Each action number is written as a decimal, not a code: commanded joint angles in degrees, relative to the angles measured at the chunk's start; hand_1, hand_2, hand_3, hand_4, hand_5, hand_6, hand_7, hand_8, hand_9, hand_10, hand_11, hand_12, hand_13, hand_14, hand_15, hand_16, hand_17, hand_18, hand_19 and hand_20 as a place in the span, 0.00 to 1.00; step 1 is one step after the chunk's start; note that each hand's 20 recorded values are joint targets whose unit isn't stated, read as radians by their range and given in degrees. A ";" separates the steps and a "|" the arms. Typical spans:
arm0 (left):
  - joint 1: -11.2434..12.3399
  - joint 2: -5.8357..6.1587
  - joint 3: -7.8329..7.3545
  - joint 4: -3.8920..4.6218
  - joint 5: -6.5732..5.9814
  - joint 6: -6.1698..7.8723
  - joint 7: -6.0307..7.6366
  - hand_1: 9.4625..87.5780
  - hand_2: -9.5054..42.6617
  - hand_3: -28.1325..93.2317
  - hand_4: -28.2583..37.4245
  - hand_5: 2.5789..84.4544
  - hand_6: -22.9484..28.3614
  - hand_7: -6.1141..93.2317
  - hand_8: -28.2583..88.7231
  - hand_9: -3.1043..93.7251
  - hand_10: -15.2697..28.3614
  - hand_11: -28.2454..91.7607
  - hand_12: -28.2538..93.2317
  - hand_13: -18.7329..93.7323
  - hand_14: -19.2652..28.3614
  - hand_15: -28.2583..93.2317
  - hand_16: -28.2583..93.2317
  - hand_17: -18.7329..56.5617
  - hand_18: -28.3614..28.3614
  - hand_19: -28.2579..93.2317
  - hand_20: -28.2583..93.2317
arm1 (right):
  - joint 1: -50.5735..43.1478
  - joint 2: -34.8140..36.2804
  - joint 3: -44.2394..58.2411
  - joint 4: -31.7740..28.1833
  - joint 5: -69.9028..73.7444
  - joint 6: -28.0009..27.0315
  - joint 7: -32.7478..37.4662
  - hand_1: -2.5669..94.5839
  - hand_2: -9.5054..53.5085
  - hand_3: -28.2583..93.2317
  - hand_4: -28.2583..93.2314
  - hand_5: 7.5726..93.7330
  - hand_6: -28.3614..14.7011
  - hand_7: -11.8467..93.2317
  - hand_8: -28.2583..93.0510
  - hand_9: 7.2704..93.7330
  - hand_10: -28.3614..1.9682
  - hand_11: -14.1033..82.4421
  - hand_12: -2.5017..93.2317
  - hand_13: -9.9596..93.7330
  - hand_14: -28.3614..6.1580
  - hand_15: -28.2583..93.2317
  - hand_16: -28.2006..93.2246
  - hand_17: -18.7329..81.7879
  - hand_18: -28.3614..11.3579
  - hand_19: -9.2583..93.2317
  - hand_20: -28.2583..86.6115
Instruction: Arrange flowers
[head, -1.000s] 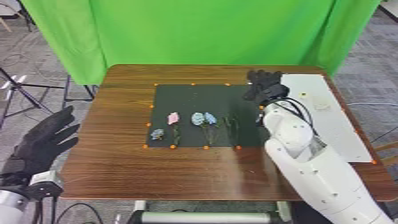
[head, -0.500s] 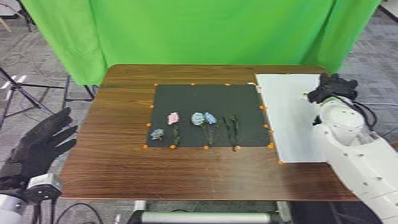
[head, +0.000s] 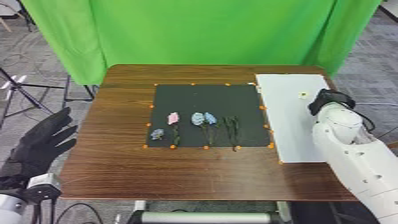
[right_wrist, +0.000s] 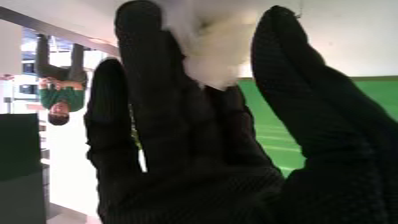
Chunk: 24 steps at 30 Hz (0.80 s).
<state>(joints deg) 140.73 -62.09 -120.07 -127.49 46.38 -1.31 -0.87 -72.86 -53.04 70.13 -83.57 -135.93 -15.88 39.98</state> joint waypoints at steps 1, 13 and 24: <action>0.45 -0.35 -0.07 -0.33 0.02 0.37 -0.11 0.18 0.18 0.81 0.00 0.24 0.46 0.24 0.17 0.22 0.56 0.31 0.41 0.29 0.64 0.36 0.30 0.08 0.83 0.53 0.30 | -3.93 -0.13 -0.51 -2.83 -4.18 9.95 -7.47 0.57 0.02 0.90 0.00 0.61 0.67 0.67 0.28 0.79 0.69 0.45 0.56 0.86 0.80 0.64 0.52 0.52 0.26 0.87 0.61; -0.26 0.38 0.23 0.06 -0.05 -0.09 -0.62 0.18 0.18 0.81 0.00 0.24 0.46 0.24 0.17 0.22 0.56 0.31 0.41 0.29 0.64 0.36 0.30 0.08 0.83 0.53 0.30 | -5.34 -5.83 -2.96 -15.02 -0.61 14.50 -16.80 0.58 0.00 0.91 0.00 0.66 0.64 0.66 0.25 0.84 0.68 0.43 0.57 0.88 0.80 0.64 0.54 0.54 0.27 0.87 0.63; -1.01 1.04 0.59 0.58 -0.18 -0.55 -1.25 0.18 0.18 0.81 0.00 0.24 0.46 0.24 0.17 0.22 0.56 0.31 0.41 0.29 0.64 0.36 0.30 0.08 0.83 0.53 0.30 | -3.00 -13.59 -9.32 -11.94 -1.87 13.44 -19.18 0.57 0.00 0.91 0.00 0.66 0.66 0.67 0.25 0.84 0.69 0.42 0.58 0.87 0.80 0.65 0.55 0.53 0.26 0.87 0.64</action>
<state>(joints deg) 139.69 -61.43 -119.54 -127.20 46.38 -1.42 -1.41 -76.96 -61.90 64.31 -97.53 -136.30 -1.92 22.39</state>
